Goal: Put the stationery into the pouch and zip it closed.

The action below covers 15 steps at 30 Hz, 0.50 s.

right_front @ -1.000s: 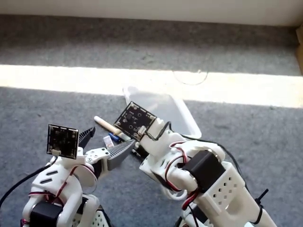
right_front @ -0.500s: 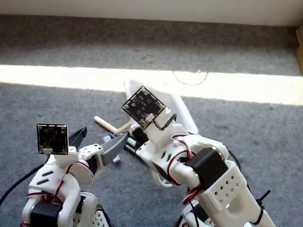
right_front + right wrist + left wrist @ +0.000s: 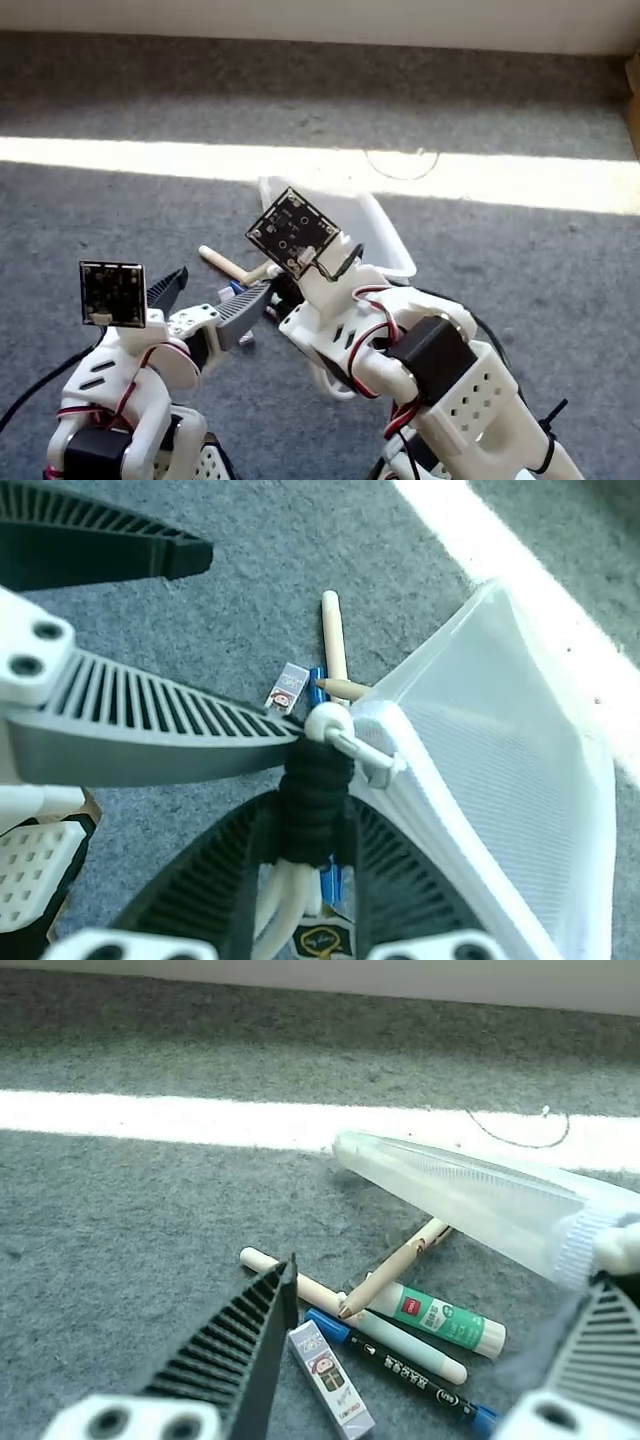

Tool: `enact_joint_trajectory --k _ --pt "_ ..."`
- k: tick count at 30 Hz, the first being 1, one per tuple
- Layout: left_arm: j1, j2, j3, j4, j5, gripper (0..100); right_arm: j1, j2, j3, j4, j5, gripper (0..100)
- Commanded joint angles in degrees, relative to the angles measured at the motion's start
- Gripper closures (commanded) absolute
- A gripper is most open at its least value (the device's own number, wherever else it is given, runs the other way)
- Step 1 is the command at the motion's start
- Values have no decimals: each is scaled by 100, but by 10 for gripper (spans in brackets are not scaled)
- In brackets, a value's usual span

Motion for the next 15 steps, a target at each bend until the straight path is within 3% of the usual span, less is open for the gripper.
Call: enact_joint_trajectory --k 1,15 --pt "163 31 -180 -158 255 597 -145 -154 -101 -127 -62 993" --pt "154 31 787 -1292 70 598 -163 -163 -66 -75 -62 993"
